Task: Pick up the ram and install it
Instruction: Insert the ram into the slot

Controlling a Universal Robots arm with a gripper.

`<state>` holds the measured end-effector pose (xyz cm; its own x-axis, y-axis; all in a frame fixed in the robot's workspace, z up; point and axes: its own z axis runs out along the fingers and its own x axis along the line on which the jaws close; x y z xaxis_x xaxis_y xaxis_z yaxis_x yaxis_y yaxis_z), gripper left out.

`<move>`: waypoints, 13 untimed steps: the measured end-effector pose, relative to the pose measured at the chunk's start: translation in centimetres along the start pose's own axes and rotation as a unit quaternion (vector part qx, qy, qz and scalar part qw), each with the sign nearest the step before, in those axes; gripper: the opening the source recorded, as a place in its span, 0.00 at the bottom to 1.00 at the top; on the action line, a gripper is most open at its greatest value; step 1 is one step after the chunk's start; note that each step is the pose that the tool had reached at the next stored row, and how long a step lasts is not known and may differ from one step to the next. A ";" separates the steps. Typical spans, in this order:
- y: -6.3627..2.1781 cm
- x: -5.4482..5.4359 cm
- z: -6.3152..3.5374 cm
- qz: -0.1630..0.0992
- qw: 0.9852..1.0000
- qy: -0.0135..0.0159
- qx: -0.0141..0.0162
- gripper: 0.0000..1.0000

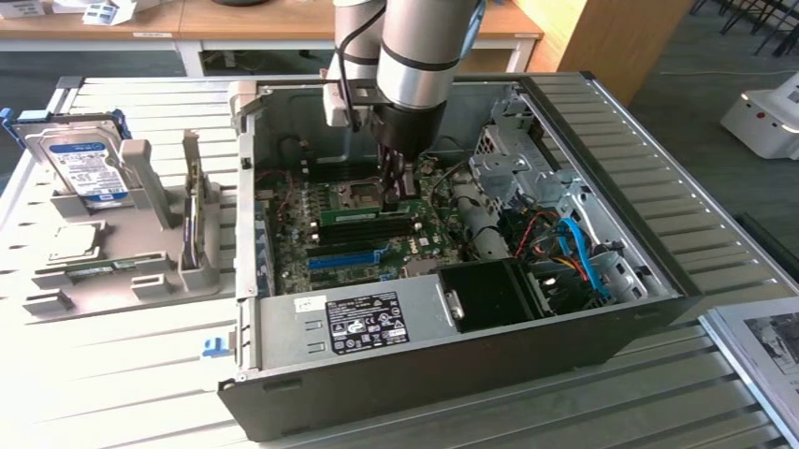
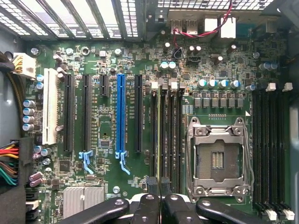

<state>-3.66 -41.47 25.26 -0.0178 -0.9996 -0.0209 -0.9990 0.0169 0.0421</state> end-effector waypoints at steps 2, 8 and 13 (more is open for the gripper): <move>0.00 0.0 0.00 0.000 1.000 0.000 0.000 0.11; 0.00 0.0 0.01 0.000 1.000 0.000 0.000 0.11; -0.02 0.0 0.42 0.000 1.000 0.000 0.000 0.11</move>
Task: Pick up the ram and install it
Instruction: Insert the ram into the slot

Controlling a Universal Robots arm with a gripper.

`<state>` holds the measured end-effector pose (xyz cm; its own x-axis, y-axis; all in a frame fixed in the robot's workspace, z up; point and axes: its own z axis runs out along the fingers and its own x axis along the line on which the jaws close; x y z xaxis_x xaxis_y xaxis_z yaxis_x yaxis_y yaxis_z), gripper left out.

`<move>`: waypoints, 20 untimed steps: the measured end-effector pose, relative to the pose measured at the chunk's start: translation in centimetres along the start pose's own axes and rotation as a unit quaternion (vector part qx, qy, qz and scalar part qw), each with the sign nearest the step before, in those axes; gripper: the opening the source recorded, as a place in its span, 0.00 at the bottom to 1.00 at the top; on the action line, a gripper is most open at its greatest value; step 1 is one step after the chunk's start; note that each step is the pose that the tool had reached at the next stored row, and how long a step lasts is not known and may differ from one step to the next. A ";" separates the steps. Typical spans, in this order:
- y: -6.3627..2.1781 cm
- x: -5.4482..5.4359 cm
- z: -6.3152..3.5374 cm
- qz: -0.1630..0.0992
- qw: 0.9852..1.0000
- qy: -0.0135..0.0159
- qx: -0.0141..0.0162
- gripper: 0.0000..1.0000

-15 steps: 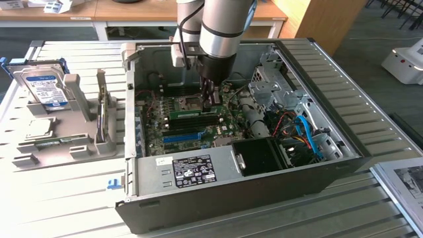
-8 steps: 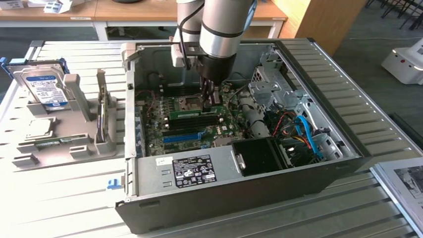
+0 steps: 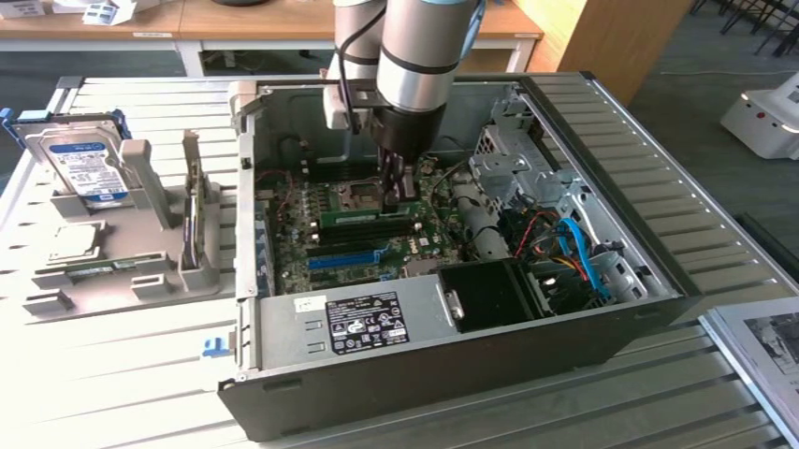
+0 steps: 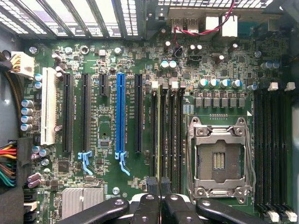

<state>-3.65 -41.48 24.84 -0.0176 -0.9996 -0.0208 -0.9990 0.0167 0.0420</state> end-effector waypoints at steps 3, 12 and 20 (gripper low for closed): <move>-0.01 0.0 0.25 0.000 1.000 0.000 0.000 0.11; -0.04 0.0 0.94 0.000 1.000 0.000 0.000 0.11; -0.04 0.0 1.06 0.000 1.000 0.000 0.000 0.11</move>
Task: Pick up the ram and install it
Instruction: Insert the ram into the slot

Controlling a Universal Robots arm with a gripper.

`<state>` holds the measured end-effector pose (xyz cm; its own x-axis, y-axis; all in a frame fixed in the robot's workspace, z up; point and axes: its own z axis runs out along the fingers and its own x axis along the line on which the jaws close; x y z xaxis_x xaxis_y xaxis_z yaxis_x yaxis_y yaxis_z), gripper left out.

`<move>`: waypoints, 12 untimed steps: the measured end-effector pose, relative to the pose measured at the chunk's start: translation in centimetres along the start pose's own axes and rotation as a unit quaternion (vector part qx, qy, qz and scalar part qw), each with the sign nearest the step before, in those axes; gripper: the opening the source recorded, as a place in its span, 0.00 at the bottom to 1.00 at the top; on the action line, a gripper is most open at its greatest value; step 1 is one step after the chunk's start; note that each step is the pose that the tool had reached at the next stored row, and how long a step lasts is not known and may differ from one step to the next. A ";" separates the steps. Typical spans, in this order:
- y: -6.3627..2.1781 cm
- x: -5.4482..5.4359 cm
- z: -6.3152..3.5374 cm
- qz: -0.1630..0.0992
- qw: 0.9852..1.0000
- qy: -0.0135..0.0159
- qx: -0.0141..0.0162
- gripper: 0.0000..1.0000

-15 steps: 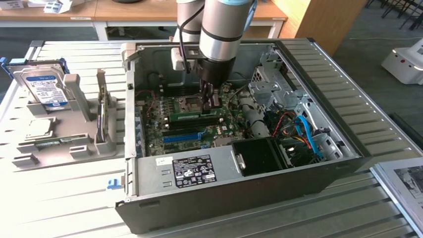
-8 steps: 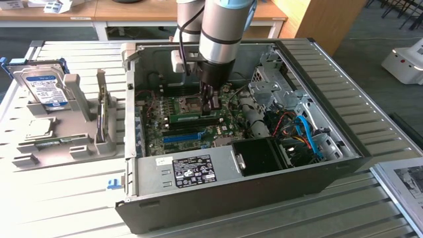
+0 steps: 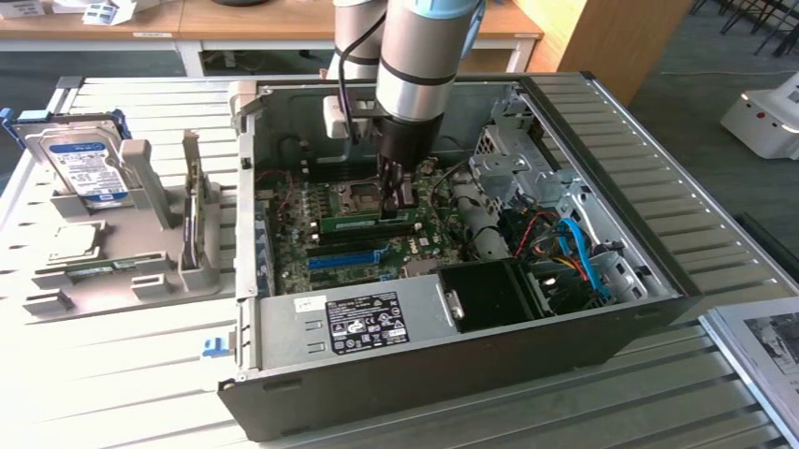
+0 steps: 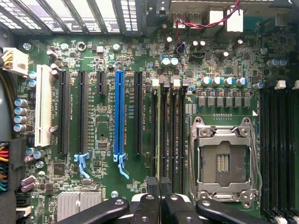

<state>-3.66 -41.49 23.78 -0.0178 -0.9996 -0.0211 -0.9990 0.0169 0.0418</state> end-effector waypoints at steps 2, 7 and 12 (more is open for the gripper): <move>0.00 0.1 -0.01 0.000 1.000 0.000 0.000 0.11; 0.00 0.1 -0.02 0.000 1.000 0.000 0.000 0.11; -0.01 0.1 0.09 0.000 1.000 0.000 0.000 0.11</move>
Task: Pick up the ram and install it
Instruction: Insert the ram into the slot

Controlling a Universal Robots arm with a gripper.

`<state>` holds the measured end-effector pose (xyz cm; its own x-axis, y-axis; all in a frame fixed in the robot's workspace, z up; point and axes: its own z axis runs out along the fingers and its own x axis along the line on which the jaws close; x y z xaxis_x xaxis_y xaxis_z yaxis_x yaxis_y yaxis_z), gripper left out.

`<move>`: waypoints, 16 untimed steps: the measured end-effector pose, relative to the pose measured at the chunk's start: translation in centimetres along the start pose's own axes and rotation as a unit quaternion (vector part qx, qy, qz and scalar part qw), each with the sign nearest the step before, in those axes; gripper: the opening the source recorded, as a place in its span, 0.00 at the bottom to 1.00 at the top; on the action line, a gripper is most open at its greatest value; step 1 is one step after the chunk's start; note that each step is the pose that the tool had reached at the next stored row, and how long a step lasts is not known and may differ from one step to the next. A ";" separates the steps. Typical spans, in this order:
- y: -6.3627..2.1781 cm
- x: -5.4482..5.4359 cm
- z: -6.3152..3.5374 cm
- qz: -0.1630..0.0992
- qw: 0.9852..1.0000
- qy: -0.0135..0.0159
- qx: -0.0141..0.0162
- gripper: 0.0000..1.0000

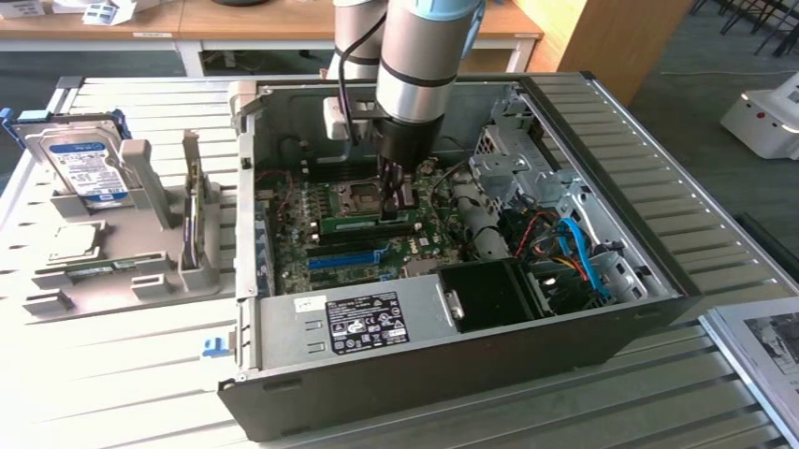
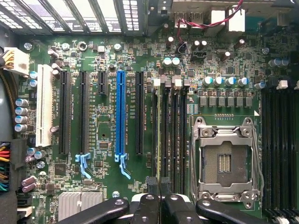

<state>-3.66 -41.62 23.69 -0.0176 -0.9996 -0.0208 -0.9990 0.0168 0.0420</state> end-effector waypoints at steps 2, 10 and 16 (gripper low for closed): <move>0.00 0.0 0.05 0.000 1.000 0.000 0.000 0.11; -0.01 0.0 0.27 0.000 1.000 0.000 0.000 0.11; -0.01 0.1 0.34 0.000 1.000 0.000 0.000 0.11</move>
<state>-3.66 -41.74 23.35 -0.0176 -0.9996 -0.0209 -0.9990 0.0167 0.0420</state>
